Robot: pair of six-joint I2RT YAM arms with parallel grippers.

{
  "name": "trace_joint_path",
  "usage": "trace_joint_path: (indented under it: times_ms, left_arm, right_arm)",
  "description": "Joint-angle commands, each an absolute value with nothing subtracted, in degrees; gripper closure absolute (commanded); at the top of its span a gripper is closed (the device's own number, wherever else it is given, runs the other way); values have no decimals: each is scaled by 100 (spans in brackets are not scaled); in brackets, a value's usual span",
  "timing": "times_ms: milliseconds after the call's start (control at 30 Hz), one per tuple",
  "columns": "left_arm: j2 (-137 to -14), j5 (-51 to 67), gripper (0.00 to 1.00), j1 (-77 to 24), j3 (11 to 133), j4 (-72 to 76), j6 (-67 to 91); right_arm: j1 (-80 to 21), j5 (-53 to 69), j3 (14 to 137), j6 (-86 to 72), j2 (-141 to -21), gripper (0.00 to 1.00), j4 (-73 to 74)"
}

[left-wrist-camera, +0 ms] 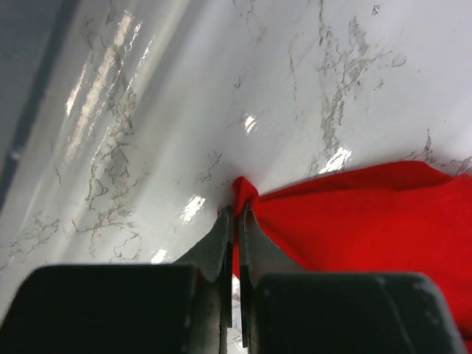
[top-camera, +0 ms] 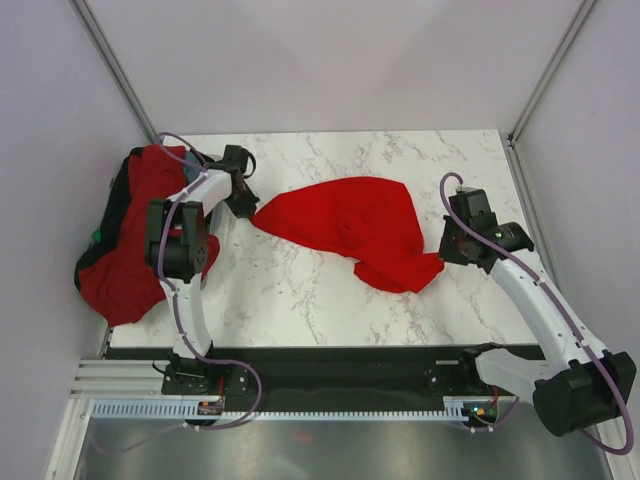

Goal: Fold and stack the t-shirts
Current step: Flatten the tshirt out

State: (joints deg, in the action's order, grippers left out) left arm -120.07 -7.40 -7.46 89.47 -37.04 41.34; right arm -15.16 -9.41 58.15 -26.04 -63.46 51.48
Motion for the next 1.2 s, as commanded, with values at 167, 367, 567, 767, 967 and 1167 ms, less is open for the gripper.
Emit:
trace_joint_path:
  times_ms: [167,367,567,767,967,1167]
  left_arm:
    - [-11008,-923,98,-721,9185,-4455,4210]
    - [-9722,-669,98,-721,9562,-5035,4087]
    - [-8518,130,98,-729,10361,-5440,4218]
    - [-7542,649,98,-729,11266,-5528,4035]
    - [-6603,1194,98,-729,11751,-5458,3718]
    - [-5635,1660,98,-729,11733,-4958,3788]
  right_arm:
    - [-1494,-879,6274,-2566,-6372,100,5159]
    - [-1468,-765,7580,-2838,-6486,100,5632]
    - [-1433,-703,9987,-3208,-7004,100,6161]
    - [-1433,-695,12362,-2822,-7147,100,6619]
    - [-1433,-616,12307,-2365,-5858,100,5751]
    - [-1441,-413,11716,-2224,-4283,100,4519]
